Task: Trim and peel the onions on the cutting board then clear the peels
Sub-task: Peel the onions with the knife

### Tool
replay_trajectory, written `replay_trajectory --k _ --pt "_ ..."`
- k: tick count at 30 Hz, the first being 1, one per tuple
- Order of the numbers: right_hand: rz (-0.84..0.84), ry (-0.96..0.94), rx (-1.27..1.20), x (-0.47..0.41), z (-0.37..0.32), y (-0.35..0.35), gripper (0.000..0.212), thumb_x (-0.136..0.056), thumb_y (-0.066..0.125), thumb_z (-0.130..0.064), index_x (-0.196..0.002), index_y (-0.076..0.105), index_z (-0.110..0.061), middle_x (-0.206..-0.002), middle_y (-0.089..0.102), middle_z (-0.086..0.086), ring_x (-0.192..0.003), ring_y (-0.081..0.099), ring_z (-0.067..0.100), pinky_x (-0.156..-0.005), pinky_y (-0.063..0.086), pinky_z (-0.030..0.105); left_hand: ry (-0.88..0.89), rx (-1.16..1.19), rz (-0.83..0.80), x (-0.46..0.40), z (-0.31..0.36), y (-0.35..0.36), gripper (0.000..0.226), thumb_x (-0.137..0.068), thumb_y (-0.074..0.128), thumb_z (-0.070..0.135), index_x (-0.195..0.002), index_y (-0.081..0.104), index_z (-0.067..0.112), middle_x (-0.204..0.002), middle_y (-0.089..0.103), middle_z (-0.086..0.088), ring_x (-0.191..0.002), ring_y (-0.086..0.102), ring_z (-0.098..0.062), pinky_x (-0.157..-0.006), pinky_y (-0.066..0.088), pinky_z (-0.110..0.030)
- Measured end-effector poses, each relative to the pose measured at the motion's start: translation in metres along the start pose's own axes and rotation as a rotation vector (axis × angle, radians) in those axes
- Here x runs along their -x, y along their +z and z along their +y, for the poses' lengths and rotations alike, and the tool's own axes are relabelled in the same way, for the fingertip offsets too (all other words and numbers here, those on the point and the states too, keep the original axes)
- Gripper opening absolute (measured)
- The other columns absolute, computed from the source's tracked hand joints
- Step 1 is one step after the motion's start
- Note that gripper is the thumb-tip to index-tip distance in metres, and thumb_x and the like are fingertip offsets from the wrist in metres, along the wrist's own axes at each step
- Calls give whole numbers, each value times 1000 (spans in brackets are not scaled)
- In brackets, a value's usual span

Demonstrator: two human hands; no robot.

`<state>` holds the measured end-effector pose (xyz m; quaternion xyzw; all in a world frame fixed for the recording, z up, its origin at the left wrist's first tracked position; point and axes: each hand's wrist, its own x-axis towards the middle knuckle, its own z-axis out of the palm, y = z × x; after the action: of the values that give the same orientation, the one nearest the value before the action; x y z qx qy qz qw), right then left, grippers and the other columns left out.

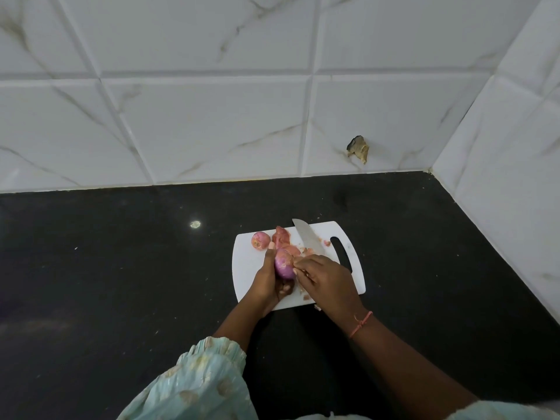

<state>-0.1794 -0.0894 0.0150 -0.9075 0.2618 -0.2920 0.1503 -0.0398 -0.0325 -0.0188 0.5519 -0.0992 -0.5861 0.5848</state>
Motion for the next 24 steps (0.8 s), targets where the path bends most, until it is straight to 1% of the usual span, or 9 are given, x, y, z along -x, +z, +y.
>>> replay_trajectory --k 5,8,10,11,12,15,17,20,24 --pt "10 70 -68 -6 0 0 21 -89 55 -34 -94 71 -21 -93 69 -6 -85 65 9 -74 55 26 -3 -22 25 7 4 3 66 -101 33 61 -133 61 10 -123 69 -20 -106 67 -29 -96 54 -37" --pt "35 210 -163 -8 2 2 9 -87 64 -27 -90 69 -20 -88 67 -9 -80 63 7 -69 54 29 -25 1 -5 7 6 3 65 -91 43 67 -113 67 11 -98 67 -9 -74 67 -16 -60 47 -25" --pt "66 339 -303 -10 2 1 4 -87 68 -21 -88 69 -18 -84 68 -10 -78 63 6 -71 53 26 -25 -27 -24 6 5 3 57 -98 39 60 -108 63 9 -79 68 -20 -56 66 -20 -61 58 -25" --pt "85 427 -394 -10 1 1 2 -86 69 -19 -87 70 -17 -82 69 -8 -77 64 6 -71 54 26 -20 -46 -37 5 3 3 55 -103 35 55 -109 62 8 -80 66 -27 -54 67 -22 -70 60 -29" --pt "95 531 -494 -11 1 2 1 -86 69 -16 -86 71 -16 -80 70 -7 -74 65 6 -72 55 27 -13 -65 -38 4 3 2 53 -105 32 52 -109 62 8 -76 67 -20 -53 65 -20 -59 56 -24" --pt "66 778 -771 -12 0 8 2 -88 69 -16 -87 70 -16 -72 70 2 -63 66 16 -67 57 38 -4 -53 -43 3 3 1 54 -105 34 52 -118 67 11 -100 73 -19 -75 69 -16 -67 54 -24" --pt "24 745 -833 -9 0 9 8 -89 69 -14 -92 69 -21 -78 71 2 -67 67 20 -70 58 40 14 -44 -54 2 4 1 59 -104 34 56 -121 67 10 -108 70 -22 -80 67 -20 -76 52 -29" --pt "-55 538 -738 -5 -2 3 30 -85 71 -6 -100 69 -32 -101 71 -7 -86 66 9 -80 56 23 9 -31 -56 1 4 -1 58 -106 32 51 -119 65 5 -102 66 -19 -57 59 -10 -54 48 -21" --pt "14 396 -576 -7 -2 -1 23 -80 76 -3 -94 75 -22 -96 70 -6 -91 66 4 -84 51 17 16 -19 -67 3 4 0 52 -102 41 48 -116 65 4 -83 71 -8 -53 62 -7 -52 50 -20"
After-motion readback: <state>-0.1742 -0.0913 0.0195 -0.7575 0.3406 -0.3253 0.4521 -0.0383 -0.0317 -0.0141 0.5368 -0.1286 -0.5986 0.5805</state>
